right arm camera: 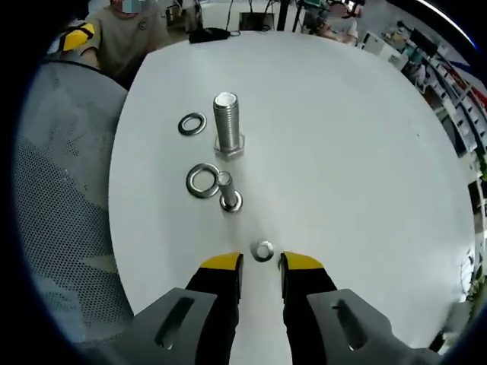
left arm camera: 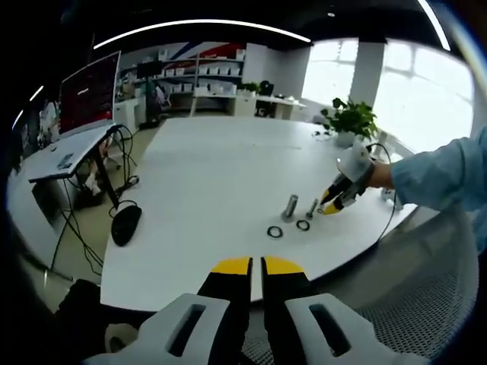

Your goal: Place the washer onto the threaded stud by aligning its center hole with the stud, sliding it down to the base, and recovering from edge contact or off-axis alignment until the washer reaches the visible bottom stop.

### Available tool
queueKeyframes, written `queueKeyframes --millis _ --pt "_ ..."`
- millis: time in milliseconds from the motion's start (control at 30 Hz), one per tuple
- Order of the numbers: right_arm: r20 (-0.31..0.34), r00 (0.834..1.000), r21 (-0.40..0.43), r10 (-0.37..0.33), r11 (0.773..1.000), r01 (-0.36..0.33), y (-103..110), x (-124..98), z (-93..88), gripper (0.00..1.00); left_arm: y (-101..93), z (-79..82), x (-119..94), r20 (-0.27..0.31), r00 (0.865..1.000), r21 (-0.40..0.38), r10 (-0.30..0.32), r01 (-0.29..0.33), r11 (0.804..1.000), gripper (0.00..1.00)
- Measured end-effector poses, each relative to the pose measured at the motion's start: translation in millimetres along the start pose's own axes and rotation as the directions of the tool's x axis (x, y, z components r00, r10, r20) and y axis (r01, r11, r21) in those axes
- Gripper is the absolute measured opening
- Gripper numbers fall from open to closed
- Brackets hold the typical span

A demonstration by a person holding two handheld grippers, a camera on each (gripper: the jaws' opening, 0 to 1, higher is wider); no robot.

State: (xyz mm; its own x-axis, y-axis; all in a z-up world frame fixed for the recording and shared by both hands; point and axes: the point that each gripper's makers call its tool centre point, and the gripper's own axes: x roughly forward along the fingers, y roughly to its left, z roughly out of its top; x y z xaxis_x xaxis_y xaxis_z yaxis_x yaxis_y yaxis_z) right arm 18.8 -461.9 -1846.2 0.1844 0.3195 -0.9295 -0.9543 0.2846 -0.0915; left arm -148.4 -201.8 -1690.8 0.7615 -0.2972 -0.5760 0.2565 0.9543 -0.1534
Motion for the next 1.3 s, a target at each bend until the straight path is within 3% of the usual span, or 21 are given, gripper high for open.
queueKeyframes --millis 267,433,833,1000,1100,1300 --pt "0.005 0.999 -0.029 0.039 0.999 -0.039 2.7 7.8 2.9 0.18 1.9 -1.2 0.6 -0.009 1.0 -0.007 0.013 -0.013 1.0 0.02" --pt "0.015 0.998 0.008 0.059 0.998 -0.06 3.3 6.8 0.6 0.16 2.5 -0.5 0.6 -0.007 1.0 -0.011 0.016 -0.016 1.0 0.02" --pt "0.027 0.999 0.045 0.035 0.998 -0.036 8.0 4.8 -3.9 0.15 0.9 -0.1 0.4 -0.003 1.0 -0.006 0.006 -0.006 1.0 0.02" --pt "0.007 1.0 0.021 0.024 0.999 -0.025 10.2 3.4 -6.1 0.15 0.2 -0.1 0.0 -0.002 1.0 -0.004 0.002 -0.002 1.0 0.02" --pt "0.001 1.0 -0.043 0.029 0.999 -0.029 11.6 2.8 -7.3 0.16 -0.1 -0.1 -0.1 -0.001 1.0 -0.003 -0.001 0.001 1.0 0.02" --pt "0.009 1.0 0.016 0.03 0.999 -0.03 11.2 0.1 -13.9 0.18 -1.0 -1.3 -0.5 -0.007 1.0 0.0 -0.004 0.004 1.0 0.02"
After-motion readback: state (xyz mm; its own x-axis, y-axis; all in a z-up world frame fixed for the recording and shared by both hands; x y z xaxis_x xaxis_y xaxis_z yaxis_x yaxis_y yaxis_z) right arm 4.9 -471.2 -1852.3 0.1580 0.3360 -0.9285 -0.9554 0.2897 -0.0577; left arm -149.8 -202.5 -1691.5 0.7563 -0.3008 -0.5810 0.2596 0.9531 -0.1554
